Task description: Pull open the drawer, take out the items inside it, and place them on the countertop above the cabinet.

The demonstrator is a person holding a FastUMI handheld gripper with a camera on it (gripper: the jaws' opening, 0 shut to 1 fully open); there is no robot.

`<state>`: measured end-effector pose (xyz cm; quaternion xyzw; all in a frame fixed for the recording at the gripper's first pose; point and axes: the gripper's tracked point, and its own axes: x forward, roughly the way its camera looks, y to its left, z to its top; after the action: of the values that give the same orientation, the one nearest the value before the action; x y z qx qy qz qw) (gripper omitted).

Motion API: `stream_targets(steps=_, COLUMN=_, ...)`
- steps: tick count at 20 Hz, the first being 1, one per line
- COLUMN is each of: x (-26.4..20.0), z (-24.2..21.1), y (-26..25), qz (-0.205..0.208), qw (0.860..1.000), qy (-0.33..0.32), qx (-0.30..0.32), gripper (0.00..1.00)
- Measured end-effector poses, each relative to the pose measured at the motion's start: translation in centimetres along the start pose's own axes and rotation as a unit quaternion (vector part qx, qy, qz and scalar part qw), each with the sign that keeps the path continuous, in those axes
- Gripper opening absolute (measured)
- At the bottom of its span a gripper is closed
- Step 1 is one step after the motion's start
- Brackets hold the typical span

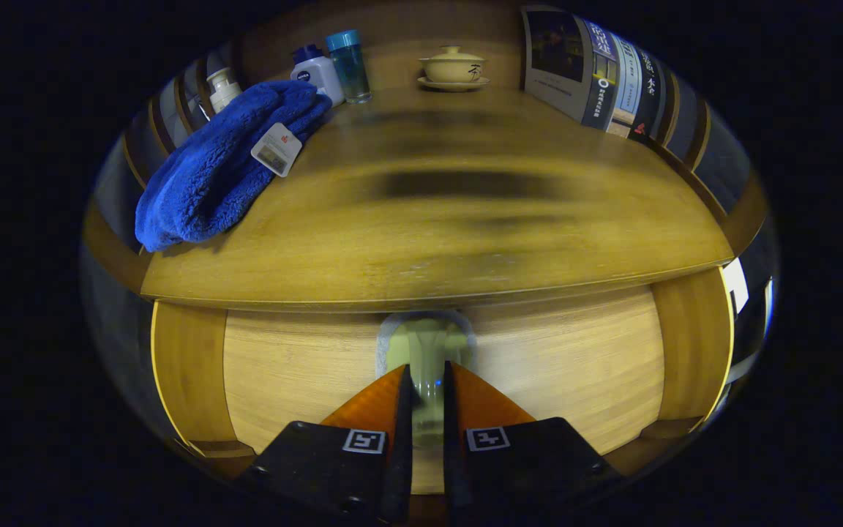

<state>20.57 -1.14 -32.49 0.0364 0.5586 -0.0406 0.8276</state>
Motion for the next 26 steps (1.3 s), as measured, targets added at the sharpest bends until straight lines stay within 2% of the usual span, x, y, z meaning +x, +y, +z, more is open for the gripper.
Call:
stream_targets(steps=3, x=-1.1, z=0.0, y=0.2, qz=0.009, qw=1.0, qy=-0.002, qx=0.002, gripper=0.23)
stream_targets(steps=7, x=-4.8, z=-2.9, y=1.7, qz=0.059, qw=0.998, qy=0.005, qx=-0.01, gripper=0.22)
stream_targets(steps=10, x=-8.5, z=-3.5, y=2.0, qz=0.081, qw=0.996, qy=-0.017, qx=-0.02, gripper=0.22)
stream_targets(steps=13, x=-12.2, z=-0.7, y=1.7, qz=0.088, qw=0.994, qy=-0.063, qx=-0.024, gripper=0.22)
stream_targets(steps=17, x=-15.1, z=6.9, y=0.5, qz=0.062, qw=0.988, qy=-0.139, qx=-0.03, gripper=0.22)
stream_targets(steps=19, x=-14.4, z=10.7, y=0.3, qz=0.046, qw=0.986, qy=-0.158, qx=-0.034, gripper=0.22)
stream_targets(steps=22, x=-12.0, z=14.6, y=0.3, qz=0.038, qw=0.987, qy=-0.154, qx=-0.031, gripper=0.22)
stream_targets(steps=26, x=-8.2, z=16.6, y=-0.1, qz=0.012, qw=0.991, qy=-0.131, qx=-0.04, gripper=0.22)
